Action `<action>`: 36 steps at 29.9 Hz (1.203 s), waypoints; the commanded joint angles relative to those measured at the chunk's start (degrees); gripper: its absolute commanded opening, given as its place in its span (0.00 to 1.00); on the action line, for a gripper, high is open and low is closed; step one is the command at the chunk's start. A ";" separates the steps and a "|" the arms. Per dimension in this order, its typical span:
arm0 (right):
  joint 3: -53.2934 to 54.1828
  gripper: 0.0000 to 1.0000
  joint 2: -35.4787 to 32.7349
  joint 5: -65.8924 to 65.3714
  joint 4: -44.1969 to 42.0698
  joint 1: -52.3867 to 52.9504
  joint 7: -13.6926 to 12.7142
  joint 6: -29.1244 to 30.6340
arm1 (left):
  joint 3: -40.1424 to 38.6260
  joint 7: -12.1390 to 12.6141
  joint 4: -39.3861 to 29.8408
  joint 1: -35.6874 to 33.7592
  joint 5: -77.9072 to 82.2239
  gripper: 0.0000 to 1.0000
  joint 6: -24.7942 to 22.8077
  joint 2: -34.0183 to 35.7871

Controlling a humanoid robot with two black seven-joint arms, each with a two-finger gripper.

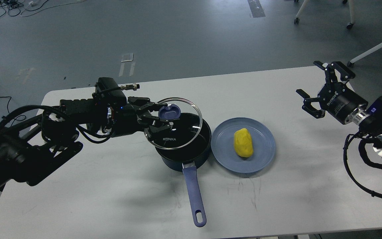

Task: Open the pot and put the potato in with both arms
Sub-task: 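Lift the glass lid off the pot and carry it away from the pot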

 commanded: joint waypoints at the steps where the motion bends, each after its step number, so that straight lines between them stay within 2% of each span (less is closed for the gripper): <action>1: 0.05 1.00 0.10 0.00 0.00 0.01 0.00 0.00 | 0.22 -0.01 -0.12 0.10 -0.45 0.37 2.01 4.97; 5: 0.05 1.00 0.10 0.00 0.00 0.01 0.00 0.00 | 0.92 -0.01 0.49 2.11 -2.91 0.38 3.68 11.90; 11: 0.05 1.00 0.10 0.00 0.00 0.01 0.00 0.00 | 1.98 -0.01 1.54 7.73 -3.89 0.39 8.77 16.31; 15: 0.05 1.00 0.19 0.00 0.00 0.01 0.00 0.00 | 1.72 -0.01 3.03 11.08 -4.06 0.39 11.32 15.79; 20: 0.05 1.00 0.10 0.00 0.00 0.01 0.00 0.00 | 1.63 -0.01 8.65 13.98 -4.15 0.40 15.10 13.25; 29: 0.05 1.00 0.01 0.00 0.09 0.01 0.00 0.00 | 1.81 -0.01 13.32 15.65 -4.15 0.43 15.64 11.13; 36: 0.05 1.00 0.10 0.00 0.00 0.01 0.00 0.00 | 1.81 -0.01 18.06 18.29 -4.24 0.44 18.27 9.46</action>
